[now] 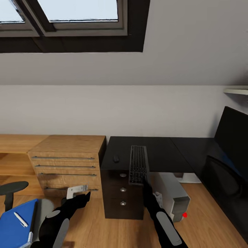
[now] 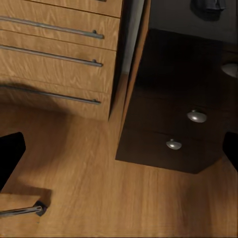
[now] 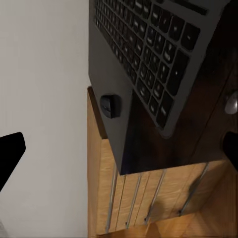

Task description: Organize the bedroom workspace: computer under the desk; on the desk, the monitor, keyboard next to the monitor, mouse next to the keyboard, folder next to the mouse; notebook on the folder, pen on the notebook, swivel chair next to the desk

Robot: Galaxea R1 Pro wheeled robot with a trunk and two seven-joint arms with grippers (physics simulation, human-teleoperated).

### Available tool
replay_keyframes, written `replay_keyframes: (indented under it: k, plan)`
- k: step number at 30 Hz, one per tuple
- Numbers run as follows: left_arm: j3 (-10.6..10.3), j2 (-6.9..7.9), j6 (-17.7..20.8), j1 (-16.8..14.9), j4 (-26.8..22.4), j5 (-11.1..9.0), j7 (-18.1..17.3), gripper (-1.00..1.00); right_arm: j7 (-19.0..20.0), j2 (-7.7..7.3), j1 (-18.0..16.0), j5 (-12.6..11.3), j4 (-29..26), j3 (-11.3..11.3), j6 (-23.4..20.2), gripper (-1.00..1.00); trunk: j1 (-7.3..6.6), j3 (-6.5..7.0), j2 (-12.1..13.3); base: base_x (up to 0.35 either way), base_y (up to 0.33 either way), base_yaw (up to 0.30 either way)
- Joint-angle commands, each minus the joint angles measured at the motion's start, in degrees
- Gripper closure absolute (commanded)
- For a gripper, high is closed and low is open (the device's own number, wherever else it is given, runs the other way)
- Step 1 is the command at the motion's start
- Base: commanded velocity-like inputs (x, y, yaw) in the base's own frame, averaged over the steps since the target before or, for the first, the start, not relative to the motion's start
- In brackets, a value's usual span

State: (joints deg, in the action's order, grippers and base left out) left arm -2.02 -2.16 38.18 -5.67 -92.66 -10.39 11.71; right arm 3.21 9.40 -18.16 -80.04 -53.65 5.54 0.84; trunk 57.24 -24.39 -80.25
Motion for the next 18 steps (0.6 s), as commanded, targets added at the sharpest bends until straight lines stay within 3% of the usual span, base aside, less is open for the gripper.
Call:
replay_keyframes:
  k: [1, 5, 8, 12, 18]
  plan:
    - [0.0, 0.01, 0.2, 0.0, 0.0, -0.6, 0.5, -1.00, 0.2, -0.03, 0.0, -0.6, 0.0, 0.1, 0.1, -1.00, -0.04, -0.06, 0.0, -0.333, -0.075, 0.000]
    - [0.0, -0.04, 0.3, 0.0, 0.4, -0.9, 0.4, -1.00, 0.2, 0.00, 0.0, -0.6, 0.2, 0.1, 0.1, -1.00, -0.04, -0.06, 0.0, -0.333, -0.098, 0.000]
    - [0.0, 0.00, 0.4, 0.0, 2.8, -3.0, 0.3, -1.00, 0.2, -0.04, 0.0, -0.6, 1.7, 0.0, 0.2, -1.00, -0.04, -0.06, 0.0, -0.331, -0.138, 0.000]
    - [0.0, 0.03, 0.2, 0.0, 5.7, -4.1, 0.3, -1.00, 0.2, -0.05, 0.0, -0.6, 2.7, -0.1, 0.4, -1.00, -0.04, -0.06, 0.0, -0.330, -0.152, 0.000]
    - [0.0, 0.12, -0.5, 0.0, 14.6, -4.4, 0.5, -1.00, 0.5, -0.11, 0.0, -0.1, 4.4, 0.0, 0.7, -1.00, -0.04, -0.06, 0.0, -0.328, -0.161, 0.000]
